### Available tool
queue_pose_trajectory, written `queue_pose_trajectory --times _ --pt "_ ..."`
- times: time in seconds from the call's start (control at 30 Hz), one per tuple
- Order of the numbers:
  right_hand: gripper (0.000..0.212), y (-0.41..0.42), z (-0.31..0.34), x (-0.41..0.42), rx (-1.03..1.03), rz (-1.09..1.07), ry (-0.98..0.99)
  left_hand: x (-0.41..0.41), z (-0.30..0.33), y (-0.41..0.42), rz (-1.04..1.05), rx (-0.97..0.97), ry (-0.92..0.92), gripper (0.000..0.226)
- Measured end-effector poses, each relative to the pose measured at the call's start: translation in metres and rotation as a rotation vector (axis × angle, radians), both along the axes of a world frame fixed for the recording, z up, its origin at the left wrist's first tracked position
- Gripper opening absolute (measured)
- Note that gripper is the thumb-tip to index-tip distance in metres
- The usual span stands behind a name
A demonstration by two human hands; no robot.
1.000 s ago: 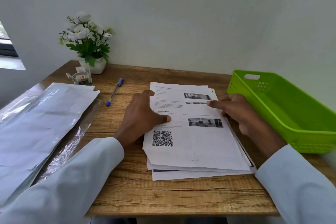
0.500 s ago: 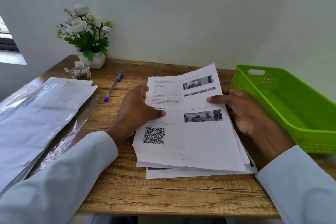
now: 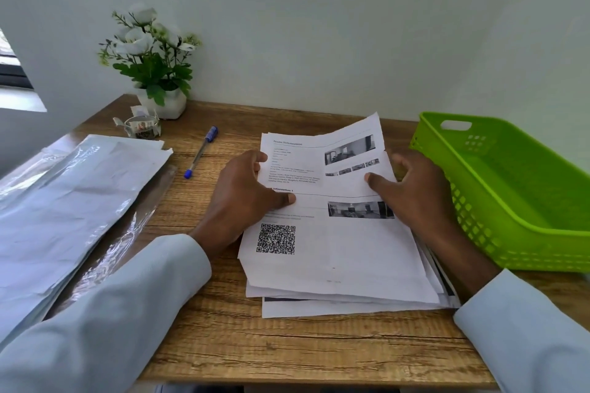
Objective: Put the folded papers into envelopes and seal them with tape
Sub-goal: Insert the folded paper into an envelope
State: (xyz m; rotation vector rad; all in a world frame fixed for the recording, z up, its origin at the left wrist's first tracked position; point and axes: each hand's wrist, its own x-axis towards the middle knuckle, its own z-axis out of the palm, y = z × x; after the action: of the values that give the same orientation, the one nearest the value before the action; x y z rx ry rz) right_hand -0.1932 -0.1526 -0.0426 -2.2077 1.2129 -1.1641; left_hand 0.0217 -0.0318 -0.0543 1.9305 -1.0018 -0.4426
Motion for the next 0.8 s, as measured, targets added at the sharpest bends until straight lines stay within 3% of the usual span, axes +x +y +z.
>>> queue_pose_trajectory --times 0.07,0.2,0.47,0.57,0.8 --pt "0.030 0.001 0.003 0.001 0.059 0.024 -0.097 0.000 0.000 0.000 -0.001 -0.001 -0.008 0.088" --pt "0.030 0.000 0.006 -0.003 0.519 0.220 -0.370 0.001 0.001 0.001 -0.020 -0.017 0.021 0.089" --pt "0.040 -0.008 0.019 -0.012 0.806 0.338 -0.742 0.011 0.017 -0.001 -0.091 -0.179 0.348 0.065" --pt "0.045 -0.008 0.016 -0.008 0.837 0.392 -0.772 0.018 0.021 -0.002 -0.253 -0.243 0.582 0.040" --pt "0.059 -0.013 0.016 -0.009 0.830 0.532 -0.659 0.028 0.011 -0.002 -0.299 -0.331 0.897 0.038"
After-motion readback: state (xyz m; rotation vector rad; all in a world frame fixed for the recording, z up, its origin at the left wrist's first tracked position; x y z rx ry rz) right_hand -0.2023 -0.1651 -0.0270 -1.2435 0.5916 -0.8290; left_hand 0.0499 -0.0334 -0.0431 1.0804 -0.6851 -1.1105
